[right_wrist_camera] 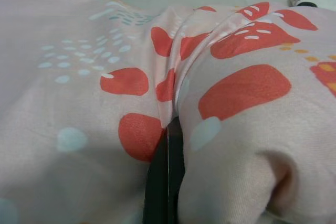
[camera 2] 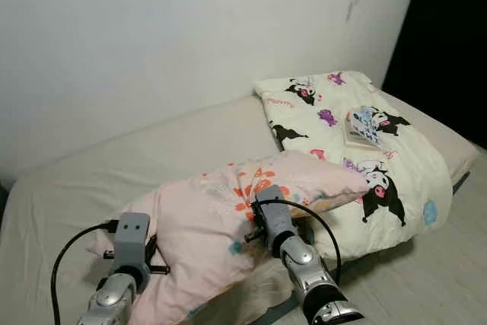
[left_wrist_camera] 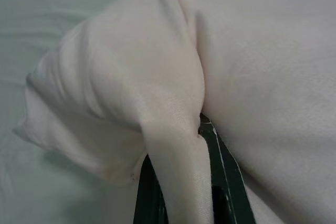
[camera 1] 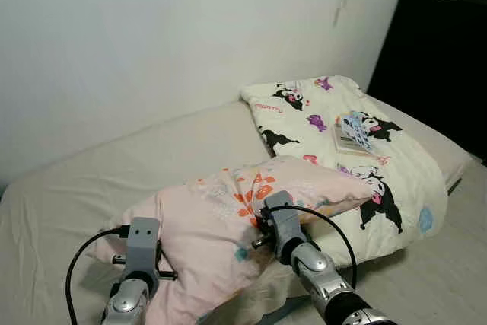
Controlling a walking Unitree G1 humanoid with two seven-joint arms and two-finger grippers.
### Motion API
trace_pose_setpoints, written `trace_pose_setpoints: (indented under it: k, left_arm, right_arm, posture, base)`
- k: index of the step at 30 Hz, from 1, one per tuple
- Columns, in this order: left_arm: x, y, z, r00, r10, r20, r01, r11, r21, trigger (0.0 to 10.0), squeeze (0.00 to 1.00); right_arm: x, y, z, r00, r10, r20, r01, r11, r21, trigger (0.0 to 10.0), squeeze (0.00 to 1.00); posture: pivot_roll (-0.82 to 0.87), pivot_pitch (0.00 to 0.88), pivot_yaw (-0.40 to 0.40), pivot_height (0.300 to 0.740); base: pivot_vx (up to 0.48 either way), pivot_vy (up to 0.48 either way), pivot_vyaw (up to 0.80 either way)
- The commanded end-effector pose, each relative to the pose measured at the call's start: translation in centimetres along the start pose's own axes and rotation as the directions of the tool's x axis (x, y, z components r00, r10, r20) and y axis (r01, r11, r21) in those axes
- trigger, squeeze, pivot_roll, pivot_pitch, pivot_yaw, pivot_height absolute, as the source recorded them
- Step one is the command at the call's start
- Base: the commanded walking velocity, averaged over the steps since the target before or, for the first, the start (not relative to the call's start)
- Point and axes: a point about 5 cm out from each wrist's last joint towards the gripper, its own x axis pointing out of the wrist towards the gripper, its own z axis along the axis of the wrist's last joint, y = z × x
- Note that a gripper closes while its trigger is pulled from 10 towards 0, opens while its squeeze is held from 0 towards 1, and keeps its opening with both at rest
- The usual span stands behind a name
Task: Clean up the room
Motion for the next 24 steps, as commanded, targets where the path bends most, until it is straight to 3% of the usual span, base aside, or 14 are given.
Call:
trace_pose_setpoints:
  k: [1,5,18,19,24]
  left_arm:
    - [0.25,-0.11,1.2,0.998,-0.003,0.06,0.003,1.0,-0.002,10.0,0.0]
    - [0.16,-0.1,1.14,0.998,0.001,0.06,0.0,1.0,-0.002,10.0,0.0]
    - [0.21,-0.12,1.35,0.998,0.007,0.066,-0.004,0.999,-0.05,10.0,0.0]
    - [0.19,-0.01,1.45,0.997,0.016,0.071,-0.011,0.998,-0.066,10.0,0.0]
    - [0.2,0.21,1.52,0.997,0.039,0.067,-0.034,0.997,-0.063,10.0,0.0]
  right_arm:
    - [0.56,0.8,1.48,0.997,0.042,0.068,-0.04,0.999,-0.02,10.0,0.0]
    - [0.54,1.02,1.35,0.997,0.06,0.051,-0.054,0.992,-0.11,10.0,0.0]
    - [0.55,1.48,1.53,0.993,0.092,0.073,-0.084,0.992,-0.098,10.0,0.0]
    - [0.55,1.35,1.48,0.994,0.079,0.076,-0.076,0.996,-0.043,10.0,0.0]
    - [0.52,1.31,1.47,0.994,0.082,0.076,-0.078,0.995,-0.054,10.0,0.0]
  posture:
    - [0.04,0.055,-0.023,0.74]
    - [0.04,0.056,-0.023,0.74]
    - [0.04,0.059,-0.024,0.74]
    - [0.04,0.059,-0.024,0.74]
    - [0.04,0.061,-0.024,0.74]
  base:
    - [0.0,0.0,0.0]
    - [0.0,0.0,0.0]
    - [0.0,0.0,0.74]
    - [0.0,0.0,0.0]
    - [0.0,0.0,0.0]
